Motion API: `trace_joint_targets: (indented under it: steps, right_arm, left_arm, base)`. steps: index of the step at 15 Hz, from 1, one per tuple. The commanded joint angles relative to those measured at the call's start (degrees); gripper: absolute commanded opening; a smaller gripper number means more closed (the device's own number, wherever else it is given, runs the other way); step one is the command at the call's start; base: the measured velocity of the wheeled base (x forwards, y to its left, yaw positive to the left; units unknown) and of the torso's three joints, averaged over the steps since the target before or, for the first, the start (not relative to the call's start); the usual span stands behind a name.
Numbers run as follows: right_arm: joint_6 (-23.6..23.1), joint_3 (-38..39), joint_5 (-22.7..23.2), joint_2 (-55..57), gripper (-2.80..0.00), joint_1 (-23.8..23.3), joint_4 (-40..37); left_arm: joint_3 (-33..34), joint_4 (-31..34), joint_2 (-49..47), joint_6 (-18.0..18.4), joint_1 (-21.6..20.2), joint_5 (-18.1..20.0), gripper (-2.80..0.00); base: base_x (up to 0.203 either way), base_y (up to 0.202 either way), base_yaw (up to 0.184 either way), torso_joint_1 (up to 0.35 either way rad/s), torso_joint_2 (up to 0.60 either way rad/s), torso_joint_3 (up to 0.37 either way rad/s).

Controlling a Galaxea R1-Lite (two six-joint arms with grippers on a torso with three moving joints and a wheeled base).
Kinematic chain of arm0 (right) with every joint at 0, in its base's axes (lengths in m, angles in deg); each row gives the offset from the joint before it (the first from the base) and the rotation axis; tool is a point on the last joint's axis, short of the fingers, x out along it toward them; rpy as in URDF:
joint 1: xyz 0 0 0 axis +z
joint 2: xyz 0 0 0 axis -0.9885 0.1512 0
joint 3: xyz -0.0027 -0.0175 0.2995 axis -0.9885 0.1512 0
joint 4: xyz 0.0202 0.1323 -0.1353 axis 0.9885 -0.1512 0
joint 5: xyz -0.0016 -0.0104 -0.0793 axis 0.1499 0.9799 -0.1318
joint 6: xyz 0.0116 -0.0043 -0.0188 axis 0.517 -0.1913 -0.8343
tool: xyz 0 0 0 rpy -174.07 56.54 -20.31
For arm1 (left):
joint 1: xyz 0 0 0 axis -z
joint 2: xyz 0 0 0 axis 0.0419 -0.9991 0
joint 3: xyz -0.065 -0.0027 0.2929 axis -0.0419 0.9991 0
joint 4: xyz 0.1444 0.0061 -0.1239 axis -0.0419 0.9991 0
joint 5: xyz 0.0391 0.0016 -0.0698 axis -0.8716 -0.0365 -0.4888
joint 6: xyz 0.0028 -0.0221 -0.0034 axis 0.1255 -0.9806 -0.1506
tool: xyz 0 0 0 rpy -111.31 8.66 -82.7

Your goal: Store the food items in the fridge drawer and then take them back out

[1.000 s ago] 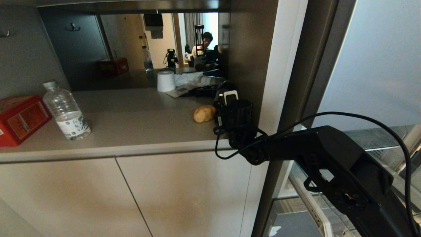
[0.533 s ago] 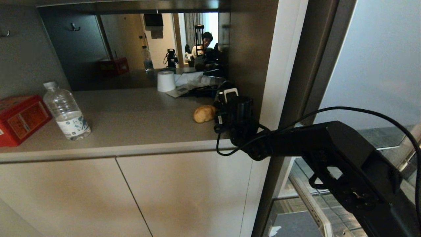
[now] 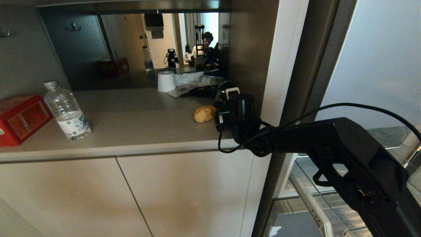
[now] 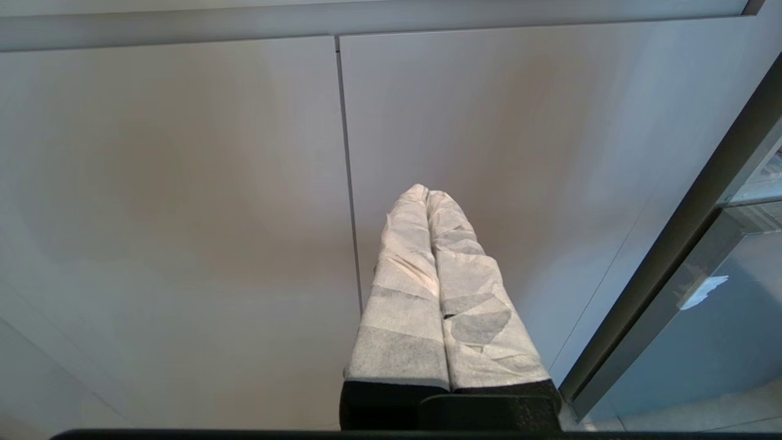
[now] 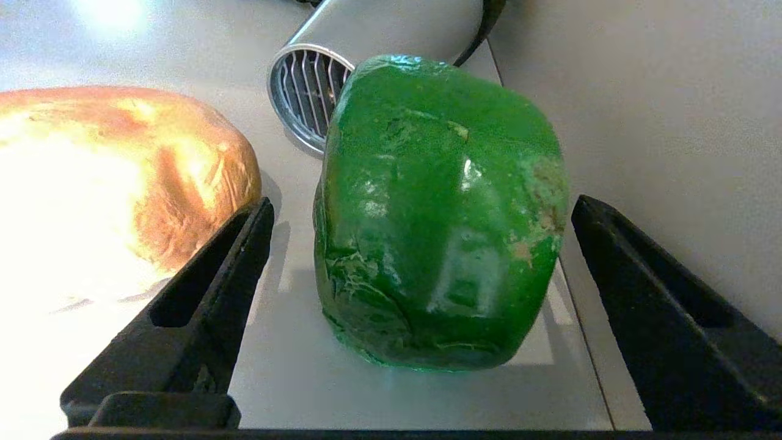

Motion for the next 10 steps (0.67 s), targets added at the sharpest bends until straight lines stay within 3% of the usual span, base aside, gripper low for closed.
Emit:
trace_joint_targets:
  steps: [1, 9, 10]
  right_arm:
    - [0.0, 0.0, -0.2, 0.2, 0.00, -0.6, 0.1]
    - [0.0, 0.0, -0.2, 0.6, 0.00, -1.0, 0.1]
    - [0.0, 0.0, -0.2, 0.6, -2.80, -1.0, 0.1]
  left_arm:
    - [0.0, 0.0, -0.1, 0.0, 0.0, 0.0, -2.80]
    - [0.0, 0.0, -0.1, 0.0, 0.0, 0.0, -2.80]
    - [0.0, 0.0, -0.1, 0.0, 0.0, 0.0, -2.80]
  base:
    - [0.000, 0.000, 0.000, 0.000, 0.00, 0.000]
    - [0.000, 0.000, 0.000, 0.000, 0.00, 0.000]
    - [0.000, 0.000, 0.000, 0.000, 0.00, 0.000]
